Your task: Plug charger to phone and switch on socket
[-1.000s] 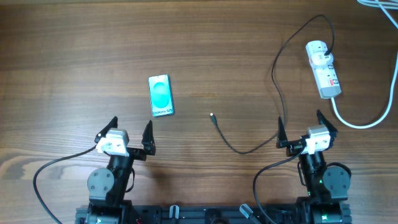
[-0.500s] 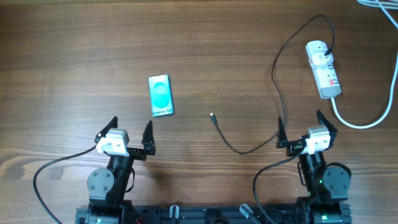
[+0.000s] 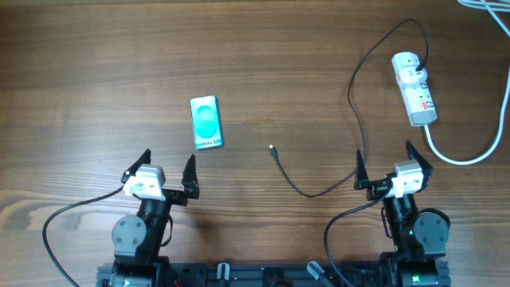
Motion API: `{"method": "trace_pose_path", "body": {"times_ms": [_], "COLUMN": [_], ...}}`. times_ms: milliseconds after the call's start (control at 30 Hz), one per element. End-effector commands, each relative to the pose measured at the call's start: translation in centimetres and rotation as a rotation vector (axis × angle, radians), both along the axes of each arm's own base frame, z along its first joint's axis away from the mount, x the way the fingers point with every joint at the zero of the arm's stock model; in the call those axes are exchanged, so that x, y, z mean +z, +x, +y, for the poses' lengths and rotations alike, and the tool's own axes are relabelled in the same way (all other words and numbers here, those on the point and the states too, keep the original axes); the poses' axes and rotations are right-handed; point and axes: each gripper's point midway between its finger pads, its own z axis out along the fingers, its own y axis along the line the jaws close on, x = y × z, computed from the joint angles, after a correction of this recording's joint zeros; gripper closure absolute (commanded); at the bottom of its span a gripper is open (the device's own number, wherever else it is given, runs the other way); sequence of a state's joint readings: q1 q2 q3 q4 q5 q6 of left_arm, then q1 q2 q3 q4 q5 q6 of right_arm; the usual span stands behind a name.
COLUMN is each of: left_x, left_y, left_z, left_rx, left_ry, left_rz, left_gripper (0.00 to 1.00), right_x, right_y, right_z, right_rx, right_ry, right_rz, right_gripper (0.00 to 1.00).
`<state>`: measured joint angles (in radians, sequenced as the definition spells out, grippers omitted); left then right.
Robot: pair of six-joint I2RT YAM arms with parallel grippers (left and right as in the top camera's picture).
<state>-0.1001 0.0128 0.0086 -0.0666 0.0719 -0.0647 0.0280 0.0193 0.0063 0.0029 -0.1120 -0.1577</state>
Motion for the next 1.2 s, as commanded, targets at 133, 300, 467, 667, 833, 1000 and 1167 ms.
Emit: {"method": "trace_pose_path", "body": {"times_ms": [133, 300, 467, 667, 833, 1000, 1167], "left_x": [-0.2, -0.2, 0.1, 0.1, 1.1, 9.2, 15.7], "left_y": [0.0, 0.0, 0.2, 0.2, 0.3, -2.6, -8.6], "left_z": [0.1, 0.1, 3.0, 2.9, 2.0, -4.3, -7.4], "left_rx": [0.005, 0.006, 0.174, 0.172, 0.12, -0.264, -0.497], "left_ry": [0.006, 0.007, 0.023, 0.023, -0.002, 0.028, 0.078], "left_rz": [0.003, 0.003, -0.011, -0.011, -0.048, -0.408, -0.763], "left_gripper": [0.0, 0.0, 0.0, 0.0, 0.0, 0.0, 0.0], "right_x": [0.3, 0.3, 0.3, 0.3, 0.3, 0.3, 0.3], "right_y": [-0.1, -0.1, -0.1, -0.1, -0.1, -0.1, -0.1], "right_z": [0.2, 0.2, 0.2, 0.2, 0.2, 0.2, 0.2], "right_rx": [0.01, 0.01, 0.01, 0.01, 0.01, 0.01, 0.01], "right_ry": [0.001, 0.001, 0.001, 0.001, 0.001, 0.001, 0.001], "right_rz": [-0.014, -0.014, -0.014, -0.014, -0.014, -0.014, -0.014], "right_gripper": [0.0, 0.0, 0.0, 0.0, 0.0, 0.0, 0.0]}}
